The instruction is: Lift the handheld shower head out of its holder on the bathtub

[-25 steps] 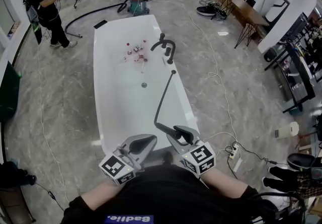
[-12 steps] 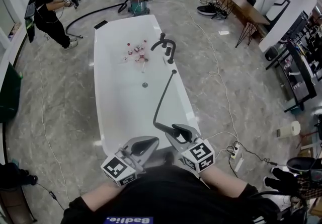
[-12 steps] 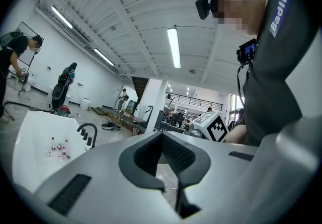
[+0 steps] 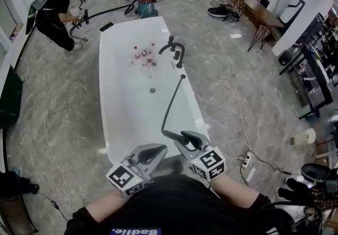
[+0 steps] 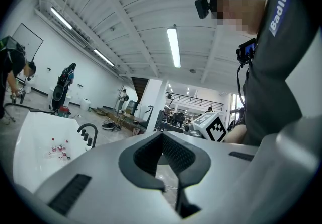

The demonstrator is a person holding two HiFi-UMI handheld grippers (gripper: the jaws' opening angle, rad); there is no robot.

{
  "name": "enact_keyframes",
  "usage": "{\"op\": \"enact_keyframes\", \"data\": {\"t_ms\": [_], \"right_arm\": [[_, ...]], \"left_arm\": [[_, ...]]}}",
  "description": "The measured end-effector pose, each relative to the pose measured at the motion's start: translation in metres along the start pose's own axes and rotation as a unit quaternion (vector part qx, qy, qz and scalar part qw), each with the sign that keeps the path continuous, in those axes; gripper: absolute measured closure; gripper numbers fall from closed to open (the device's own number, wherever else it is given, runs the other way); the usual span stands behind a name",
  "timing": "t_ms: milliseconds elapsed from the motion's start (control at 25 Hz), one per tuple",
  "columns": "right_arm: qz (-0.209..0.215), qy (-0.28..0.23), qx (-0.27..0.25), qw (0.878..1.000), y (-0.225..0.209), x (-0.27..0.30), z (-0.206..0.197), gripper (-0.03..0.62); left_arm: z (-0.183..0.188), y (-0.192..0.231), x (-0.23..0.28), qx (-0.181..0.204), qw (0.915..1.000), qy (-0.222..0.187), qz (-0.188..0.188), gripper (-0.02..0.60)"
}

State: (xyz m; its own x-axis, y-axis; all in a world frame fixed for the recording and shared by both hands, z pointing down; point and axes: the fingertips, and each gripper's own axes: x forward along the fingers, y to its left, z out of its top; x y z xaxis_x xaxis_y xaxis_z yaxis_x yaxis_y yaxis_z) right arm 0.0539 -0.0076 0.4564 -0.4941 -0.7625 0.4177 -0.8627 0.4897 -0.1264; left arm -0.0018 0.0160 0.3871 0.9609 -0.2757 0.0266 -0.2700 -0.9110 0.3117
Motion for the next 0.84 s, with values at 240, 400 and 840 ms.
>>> {"op": "enact_keyframes", "data": {"t_ms": [240, 400, 840], "right_arm": [[-0.001, -0.002, 0.005, 1.0, -0.0018, 0.0014, 0.0014, 0.462], [-0.001, -0.003, 0.006, 1.0, -0.0034, 0.0009, -0.0013, 0.462], [-0.001, -0.004, 0.011, 1.0, -0.0005, 0.0004, 0.0048, 0.462]], "left_arm": [[0.0002, 0.0017, -0.0005, 0.002, 1.0, -0.004, -0.001, 0.581], [0.0006, 0.001, 0.0008, 0.002, 1.0, -0.004, 0.003, 0.581], [0.0062, -0.0038, -0.0024, 0.0, 1.0, 0.001, -0.005, 0.581]]}}
